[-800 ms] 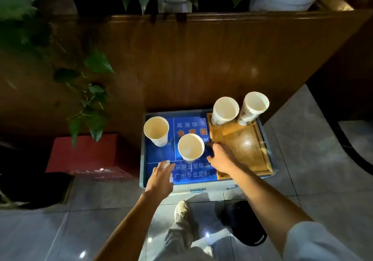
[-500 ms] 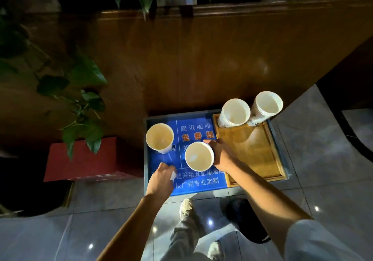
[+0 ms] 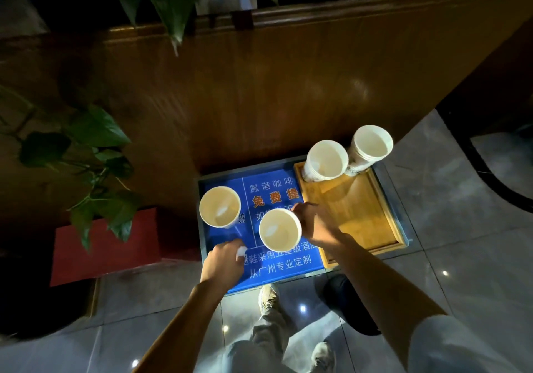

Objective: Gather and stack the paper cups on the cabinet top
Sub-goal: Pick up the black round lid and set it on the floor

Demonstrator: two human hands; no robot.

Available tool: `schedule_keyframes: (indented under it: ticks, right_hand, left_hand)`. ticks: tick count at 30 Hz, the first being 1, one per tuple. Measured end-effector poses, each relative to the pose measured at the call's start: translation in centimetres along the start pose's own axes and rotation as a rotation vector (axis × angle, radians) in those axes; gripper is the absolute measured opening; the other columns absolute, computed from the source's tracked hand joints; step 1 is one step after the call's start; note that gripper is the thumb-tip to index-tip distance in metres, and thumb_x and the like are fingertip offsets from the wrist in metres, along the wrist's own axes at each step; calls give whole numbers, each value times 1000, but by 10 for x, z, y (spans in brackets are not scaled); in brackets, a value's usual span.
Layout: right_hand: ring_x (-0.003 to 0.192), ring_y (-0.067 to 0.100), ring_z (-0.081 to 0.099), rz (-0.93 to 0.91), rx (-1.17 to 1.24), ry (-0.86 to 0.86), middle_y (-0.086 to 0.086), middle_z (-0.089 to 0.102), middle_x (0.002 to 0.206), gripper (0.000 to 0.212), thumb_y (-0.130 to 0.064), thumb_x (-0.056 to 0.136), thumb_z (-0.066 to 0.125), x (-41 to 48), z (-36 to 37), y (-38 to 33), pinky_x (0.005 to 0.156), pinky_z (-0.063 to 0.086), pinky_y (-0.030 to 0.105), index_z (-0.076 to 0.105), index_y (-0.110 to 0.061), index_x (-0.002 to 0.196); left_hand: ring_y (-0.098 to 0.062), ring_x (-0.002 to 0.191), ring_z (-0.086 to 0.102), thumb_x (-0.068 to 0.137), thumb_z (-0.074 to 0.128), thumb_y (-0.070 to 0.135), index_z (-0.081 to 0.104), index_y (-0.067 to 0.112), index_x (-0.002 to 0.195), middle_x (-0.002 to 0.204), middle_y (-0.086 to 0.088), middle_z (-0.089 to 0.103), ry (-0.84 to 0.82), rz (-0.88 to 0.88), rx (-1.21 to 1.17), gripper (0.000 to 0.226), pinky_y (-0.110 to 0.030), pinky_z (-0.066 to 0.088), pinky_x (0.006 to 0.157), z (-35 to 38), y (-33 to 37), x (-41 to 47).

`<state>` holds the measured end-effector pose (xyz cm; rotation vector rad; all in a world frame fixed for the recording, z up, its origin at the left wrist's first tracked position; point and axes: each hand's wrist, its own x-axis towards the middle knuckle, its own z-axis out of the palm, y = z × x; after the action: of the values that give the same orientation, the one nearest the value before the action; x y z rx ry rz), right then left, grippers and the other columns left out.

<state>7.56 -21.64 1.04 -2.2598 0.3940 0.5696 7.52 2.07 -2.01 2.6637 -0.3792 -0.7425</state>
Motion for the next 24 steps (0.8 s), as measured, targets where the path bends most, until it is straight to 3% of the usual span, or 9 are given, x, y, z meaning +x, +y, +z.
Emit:
schedule_keyframes:
  ticks: [2, 5, 7, 12, 14, 16, 18, 21, 24]
  right_hand:
    - [61, 0, 53, -40, -58, 77, -9, 50, 74, 13, -1, 92, 53, -9, -3, 14, 57, 45, 10, 54, -10, 101]
    - [77, 16, 62, -40, -4, 190, 4, 66, 79, 14, 4, 85, 58, -21, -11, 30, 75, 52, 27, 59, -1, 98]
    - [84, 15, 66, -50, -38, 247, 4, 72, 88, 19, 5, 80, 61, -32, -15, 33, 80, 50, 22, 65, -3, 96]
    - [76, 29, 66, -91, -27, 322, 15, 72, 80, 12, -3, 84, 58, -73, -26, 53, 67, 40, 12, 68, 1, 78]
    - [74, 23, 64, -70, -13, 297, 9, 72, 80, 13, -10, 81, 58, -93, -29, 64, 73, 51, 26, 70, -7, 80]
    - [65, 21, 55, -32, 7, 311, 3, 64, 68, 21, -29, 78, 54, -114, -31, 79, 66, 48, 30, 65, -13, 71]
    - [62, 17, 47, 17, 44, 337, -2, 57, 61, 32, -47, 72, 51, -134, -30, 99, 61, 41, 28, 59, -17, 64]
    - [81, 16, 63, 78, 66, 358, -4, 72, 80, 13, -37, 78, 64, -165, -31, 129, 77, 49, 29, 72, -26, 79]
    - [97, 25, 69, 102, 44, 411, 5, 76, 99, 18, -19, 82, 67, -193, -33, 164, 92, 51, 35, 75, -16, 98]
  left_hand:
    - [-28, 90, 69, 89, 52, 23, 60, 21, 99, 103, -3, 73, -8, -10, -10, 13, -38, 59, 77, -1, 1, -3]
    - [-31, 89, 69, 88, 56, 19, 61, 19, 95, 100, -6, 73, 13, 7, -10, 9, -39, 58, 74, -1, 1, -9]
    - [-31, 86, 67, 87, 56, 14, 63, 16, 89, 94, -7, 73, 40, 33, -17, 8, -40, 57, 72, 0, 3, -17]
    - [-25, 84, 65, 87, 59, 9, 68, 14, 86, 87, -3, 67, 59, 68, -27, 11, -32, 53, 68, 11, 10, -45]
    - [-25, 86, 65, 87, 58, 7, 70, 14, 85, 86, 0, 64, 87, 59, -53, 14, -27, 47, 66, 16, 18, -58]
    - [-23, 91, 67, 87, 60, 7, 73, 16, 96, 97, 1, 67, 118, 34, -115, 18, -27, 50, 75, 22, 29, -73]
    - [-20, 79, 71, 87, 62, 8, 72, 18, 95, 99, -1, 71, 85, 28, -150, 17, -31, 56, 74, 30, 44, -87]
    - [-11, 60, 67, 86, 67, 8, 68, 22, 80, 83, -2, 71, -11, 59, -142, 15, -20, 56, 56, 45, 74, -102]
    - [-20, 76, 70, 81, 73, 15, 73, 18, 89, 88, -5, 73, -76, 60, -151, 8, -30, 59, 73, 66, 115, -113]
